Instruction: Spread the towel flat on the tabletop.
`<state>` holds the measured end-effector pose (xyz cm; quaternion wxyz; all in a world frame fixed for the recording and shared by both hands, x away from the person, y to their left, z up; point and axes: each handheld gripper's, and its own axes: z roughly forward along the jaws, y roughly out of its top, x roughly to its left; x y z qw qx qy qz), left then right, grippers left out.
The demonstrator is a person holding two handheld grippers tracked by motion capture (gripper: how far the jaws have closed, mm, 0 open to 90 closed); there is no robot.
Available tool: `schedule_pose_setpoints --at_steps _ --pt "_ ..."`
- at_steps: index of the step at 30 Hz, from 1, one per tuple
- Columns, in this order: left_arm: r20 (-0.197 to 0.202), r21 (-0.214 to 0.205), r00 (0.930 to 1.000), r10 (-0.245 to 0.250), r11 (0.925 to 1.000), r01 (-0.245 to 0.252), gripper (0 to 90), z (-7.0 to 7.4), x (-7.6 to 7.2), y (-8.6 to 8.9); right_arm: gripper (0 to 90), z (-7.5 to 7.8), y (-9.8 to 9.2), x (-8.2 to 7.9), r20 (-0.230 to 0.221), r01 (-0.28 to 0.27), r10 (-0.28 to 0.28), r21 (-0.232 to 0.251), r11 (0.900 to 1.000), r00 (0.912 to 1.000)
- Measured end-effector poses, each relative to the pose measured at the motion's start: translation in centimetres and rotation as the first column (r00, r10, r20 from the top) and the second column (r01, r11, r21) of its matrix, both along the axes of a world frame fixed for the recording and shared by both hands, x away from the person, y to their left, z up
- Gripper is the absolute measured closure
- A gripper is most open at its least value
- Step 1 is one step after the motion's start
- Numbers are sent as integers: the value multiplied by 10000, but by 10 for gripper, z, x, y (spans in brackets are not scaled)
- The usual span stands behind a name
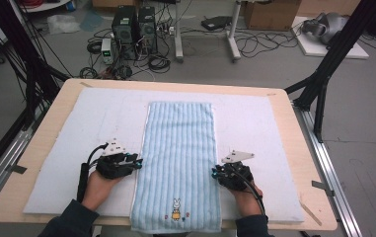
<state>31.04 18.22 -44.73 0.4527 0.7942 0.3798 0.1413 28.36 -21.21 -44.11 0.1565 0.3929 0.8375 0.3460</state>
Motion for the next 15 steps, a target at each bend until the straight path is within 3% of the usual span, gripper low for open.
schedule_pose_setpoints --at_steps 4,6,8,10,15 --pt "397 -445 9992 106 9990 -88 612 3 2 7 811 3 0 -2 -23 -159 158 -565 9983 9999" --pt "616 -680 9980 144 9976 -102 581 5 4 10 773 3 -1 -4 70 -151 156 -645 9978 9999" --pt "787 -1001 9967 179 9949 -100 548 8 5 13 706 4 -3 -5 198 -210 217 -332 9992 9996" --pt "1051 -1313 9941 276 9912 -136 494 10 6 17 669 9 -5 -6 664 -295 288 102 9995 9974" --pt "1133 -2222 9916 632 9743 -367 346 16 8 29 447 18 -10 -8 1553 88 -222 864 9962 9876"
